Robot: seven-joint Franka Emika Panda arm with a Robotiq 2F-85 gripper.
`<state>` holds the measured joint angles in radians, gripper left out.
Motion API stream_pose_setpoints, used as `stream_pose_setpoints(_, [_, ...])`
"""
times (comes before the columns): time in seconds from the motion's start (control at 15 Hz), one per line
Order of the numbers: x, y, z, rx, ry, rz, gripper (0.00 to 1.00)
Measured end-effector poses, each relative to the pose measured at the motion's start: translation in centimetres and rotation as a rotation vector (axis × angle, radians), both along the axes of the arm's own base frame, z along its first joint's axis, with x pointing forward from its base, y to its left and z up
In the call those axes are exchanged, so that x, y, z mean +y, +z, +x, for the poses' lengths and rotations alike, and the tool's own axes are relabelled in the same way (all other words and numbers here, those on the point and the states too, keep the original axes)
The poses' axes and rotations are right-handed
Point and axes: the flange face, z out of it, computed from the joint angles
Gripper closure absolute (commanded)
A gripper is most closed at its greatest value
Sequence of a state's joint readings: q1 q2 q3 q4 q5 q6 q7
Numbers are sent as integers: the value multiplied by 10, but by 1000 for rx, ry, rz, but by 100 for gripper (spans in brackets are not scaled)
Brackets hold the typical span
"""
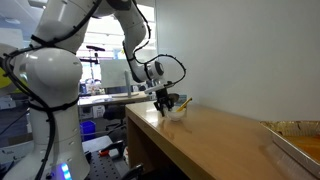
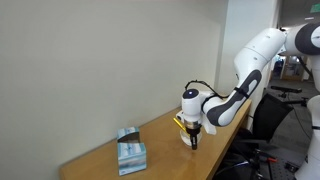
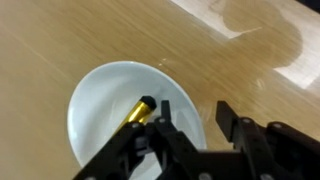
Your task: Slide the bowl to the left
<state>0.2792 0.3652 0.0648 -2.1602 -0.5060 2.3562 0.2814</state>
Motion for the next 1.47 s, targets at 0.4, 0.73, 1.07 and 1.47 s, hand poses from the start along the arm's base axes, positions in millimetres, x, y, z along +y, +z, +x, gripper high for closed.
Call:
stream_pose_setpoints(0.4, [-3, 50, -3, -15, -93, 108, 0])
stream_pose_setpoints(0.73, [-31, 116, -10, -54, -164, 238, 0])
stream_pose_setpoints(1.07, [-80, 173, -21, -45, -255, 285, 0])
stream_pose_setpoints(1.47, [-115, 226, -36, 33, -367, 294, 0])
